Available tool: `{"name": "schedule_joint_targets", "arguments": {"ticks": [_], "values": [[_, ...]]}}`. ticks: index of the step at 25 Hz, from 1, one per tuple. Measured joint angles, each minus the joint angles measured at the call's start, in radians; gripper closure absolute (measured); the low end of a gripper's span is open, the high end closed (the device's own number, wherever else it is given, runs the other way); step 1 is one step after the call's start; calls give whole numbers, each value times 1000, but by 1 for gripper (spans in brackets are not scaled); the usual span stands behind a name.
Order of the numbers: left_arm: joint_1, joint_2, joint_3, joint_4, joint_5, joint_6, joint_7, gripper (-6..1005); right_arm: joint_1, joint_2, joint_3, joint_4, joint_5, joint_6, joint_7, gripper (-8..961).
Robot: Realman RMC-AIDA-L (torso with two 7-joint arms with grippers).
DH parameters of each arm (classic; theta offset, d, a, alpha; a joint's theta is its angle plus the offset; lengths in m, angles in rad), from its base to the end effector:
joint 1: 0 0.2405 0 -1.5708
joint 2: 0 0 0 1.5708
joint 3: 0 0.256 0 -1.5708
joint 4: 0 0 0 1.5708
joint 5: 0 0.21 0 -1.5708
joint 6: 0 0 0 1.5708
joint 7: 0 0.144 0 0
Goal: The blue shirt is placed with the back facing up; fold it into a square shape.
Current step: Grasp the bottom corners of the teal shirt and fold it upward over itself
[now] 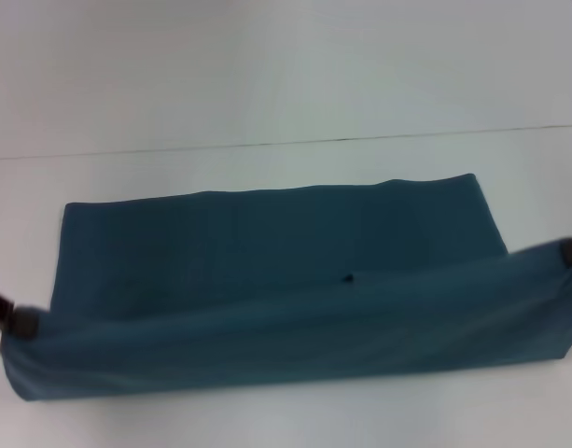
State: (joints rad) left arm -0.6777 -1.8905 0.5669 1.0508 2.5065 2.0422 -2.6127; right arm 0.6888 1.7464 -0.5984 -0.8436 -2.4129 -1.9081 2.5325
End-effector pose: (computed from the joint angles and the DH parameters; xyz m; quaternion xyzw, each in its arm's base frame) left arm -0.2488 0.3338 0.1299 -0.7778 -0.6266 -0.0115 0.0479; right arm 0.2665 0.3556 0.1573 -0.7857 0.6120 0.0420 0.0794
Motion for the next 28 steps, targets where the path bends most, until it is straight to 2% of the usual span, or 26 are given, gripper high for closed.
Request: {"name": "schedule_joint_targets", "arguments": {"ticks": [6,10,16,20,23,28], "values": [[-99,34,12,-98,42,-87,-70,970,3,-8,5,3,-2,118,30,917],[-159,40,23,-159,103,-168,-107,970,8,-3,5,3,-1,212,75,917],[-203,49,43,-182,113,-240,-147,971,30,5,6,3,7,336,131,917],[-222,54,63,-198,121,-290,-170,971,63,18,4,6,6,409,139,917],[-237,56,70,-236,140,-356,-172,971,89,38,-15,34,-9,495,140,917],[-242,30,128,-299,158,-520,-172,971,104,78,-53,100,-40,663,141,917]]}}
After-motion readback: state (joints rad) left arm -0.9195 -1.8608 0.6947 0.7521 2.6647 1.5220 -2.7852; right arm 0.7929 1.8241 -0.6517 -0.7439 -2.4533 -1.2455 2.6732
